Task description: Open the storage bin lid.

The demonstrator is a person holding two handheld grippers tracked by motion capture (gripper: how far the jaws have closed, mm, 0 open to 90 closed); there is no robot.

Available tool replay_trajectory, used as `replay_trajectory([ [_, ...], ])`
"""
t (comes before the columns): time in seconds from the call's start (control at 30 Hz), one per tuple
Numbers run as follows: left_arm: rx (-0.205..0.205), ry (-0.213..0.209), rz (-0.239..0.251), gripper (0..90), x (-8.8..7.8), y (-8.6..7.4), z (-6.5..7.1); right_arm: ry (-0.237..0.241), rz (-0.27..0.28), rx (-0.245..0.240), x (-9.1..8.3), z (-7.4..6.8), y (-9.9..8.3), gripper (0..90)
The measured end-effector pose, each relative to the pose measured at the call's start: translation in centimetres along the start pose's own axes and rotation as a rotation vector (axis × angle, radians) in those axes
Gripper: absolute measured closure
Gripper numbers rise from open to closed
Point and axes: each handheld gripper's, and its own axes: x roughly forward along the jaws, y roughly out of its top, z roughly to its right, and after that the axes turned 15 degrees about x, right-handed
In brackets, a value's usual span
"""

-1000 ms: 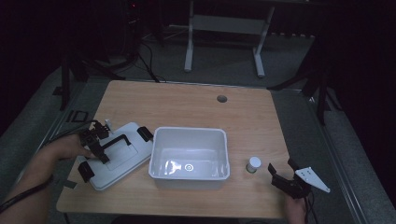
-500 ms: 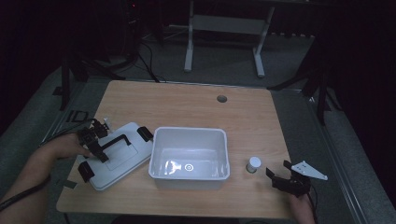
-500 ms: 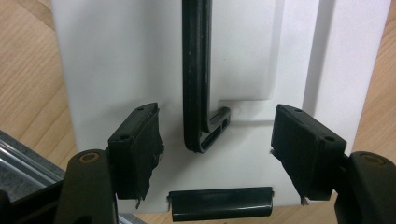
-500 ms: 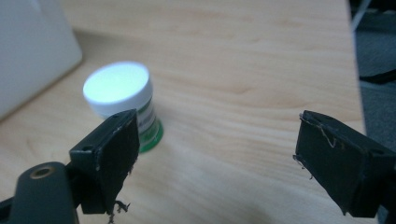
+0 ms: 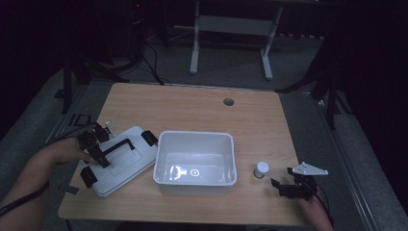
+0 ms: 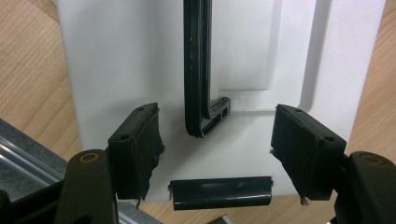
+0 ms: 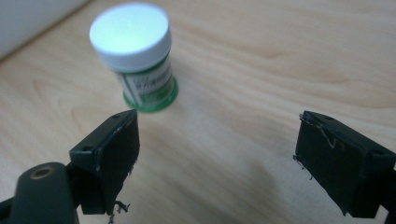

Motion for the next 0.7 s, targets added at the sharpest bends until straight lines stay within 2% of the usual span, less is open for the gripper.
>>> replay_trajectory([
  [0.13,-0.003,-0.001,0.003,32.2,0.1,0.0,0.0,0.021,-0.087,-0.029,0.3,0.1,0.4,13.3],
  [0.2,0.004,-0.001,-0.012,32.3,0.3,-0.1,0.0,0.020,-0.123,-0.039,0.3,0.2,0.7,13.3],
  [0.23,0.003,-0.003,-0.017,32.3,0.3,-0.1,0.0,0.012,-0.152,-0.057,0.4,0.2,0.8,13.3],
  [0.27,-0.002,-0.005,-0.018,32.3,0.3,-0.1,0.0,0.012,-0.152,-0.057,0.4,0.2,0.8,13.3],
  [0.3,-0.003,-0.003,-0.017,32.2,0.3,-0.1,-0.1,0.009,-0.179,-0.059,0.4,0.1,0.9,13.3],
  [0.4,-0.008,0.005,-0.016,32.2,0.0,-0.1,-0.1,-0.039,-0.251,-0.087,0.6,0.0,1.2,13.4],
  [0.5,-0.002,0.004,-0.020,32.2,-0.2,-0.1,0.0,-0.099,-0.309,-0.063,0.5,0.0,1.6,13.4],
  [0.6,-0.004,0.007,-0.024,32.2,-0.4,-0.2,-0.1,-0.131,-0.386,-0.032,0.5,-0.1,2.0,13.4],
  [0.63,-0.010,0.007,-0.026,32.3,-0.4,-0.3,-0.1,-0.144,-0.441,-0.004,0.5,-0.1,2.2,13.4],
  [0.67,-0.008,0.005,-0.032,32.3,-0.5,-0.3,-0.1,-0.144,-0.441,-0.004,0.5,-0.1,2.2,13.4],
  [0.7,-0.006,0.007,-0.032,32.3,-0.5,-0.3,0.0,-0.151,-0.469,0.005,0.5,-0.1,2.3,13.3],
])
